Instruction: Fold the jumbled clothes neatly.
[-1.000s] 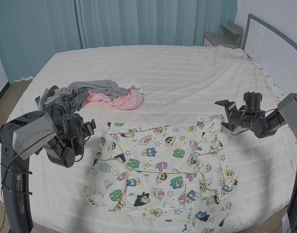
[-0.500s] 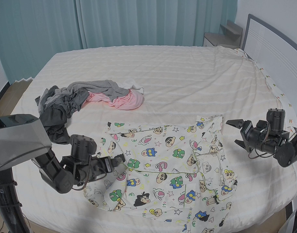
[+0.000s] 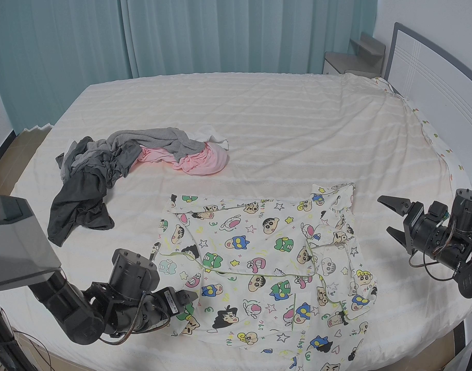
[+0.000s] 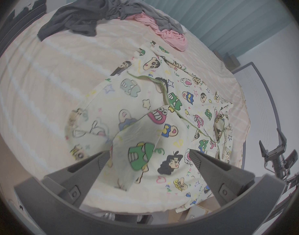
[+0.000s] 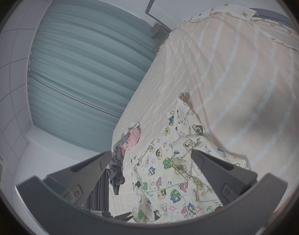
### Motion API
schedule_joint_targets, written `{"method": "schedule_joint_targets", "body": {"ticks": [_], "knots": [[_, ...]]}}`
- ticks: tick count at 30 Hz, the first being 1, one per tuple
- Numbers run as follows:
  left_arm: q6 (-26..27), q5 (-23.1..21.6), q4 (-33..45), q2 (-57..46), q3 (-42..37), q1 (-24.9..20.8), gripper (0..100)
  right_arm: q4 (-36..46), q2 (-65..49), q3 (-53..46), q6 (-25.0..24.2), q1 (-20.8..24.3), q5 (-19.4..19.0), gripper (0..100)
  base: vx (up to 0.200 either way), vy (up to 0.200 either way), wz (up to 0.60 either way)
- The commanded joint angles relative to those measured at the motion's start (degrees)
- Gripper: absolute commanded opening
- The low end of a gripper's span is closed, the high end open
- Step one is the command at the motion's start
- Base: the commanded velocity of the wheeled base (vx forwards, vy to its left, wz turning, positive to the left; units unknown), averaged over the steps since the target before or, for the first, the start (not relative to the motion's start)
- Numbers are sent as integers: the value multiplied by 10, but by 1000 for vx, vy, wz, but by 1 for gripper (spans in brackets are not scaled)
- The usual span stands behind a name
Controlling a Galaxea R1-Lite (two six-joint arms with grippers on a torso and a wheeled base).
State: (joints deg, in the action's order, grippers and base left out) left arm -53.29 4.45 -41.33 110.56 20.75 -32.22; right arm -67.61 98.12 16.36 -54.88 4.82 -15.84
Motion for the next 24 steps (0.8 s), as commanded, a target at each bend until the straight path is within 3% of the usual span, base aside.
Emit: {"method": "schedule_joint_targets", "body": {"ticks": [1,7,12,17,24], "knots": [[-27,4,0,-23,-18,-7,100,-3,-1,-12,-1,0,0,100,0,0,0],[-61,11,-2,14,-24,-28,100,-3,-7,-18,0,0,0,100,0,0,0],[-63,70,-31,85,-19,-49,100,-3,-5,-16,0,1,0,100,0,0,0],[-63,77,-88,92,-19,-49,100,-3,1,-17,0,1,0,100,0,0,0],[-64,78,-101,92,-13,-44,100,-5,0,-15,0,1,0,100,0,0,0]]}}
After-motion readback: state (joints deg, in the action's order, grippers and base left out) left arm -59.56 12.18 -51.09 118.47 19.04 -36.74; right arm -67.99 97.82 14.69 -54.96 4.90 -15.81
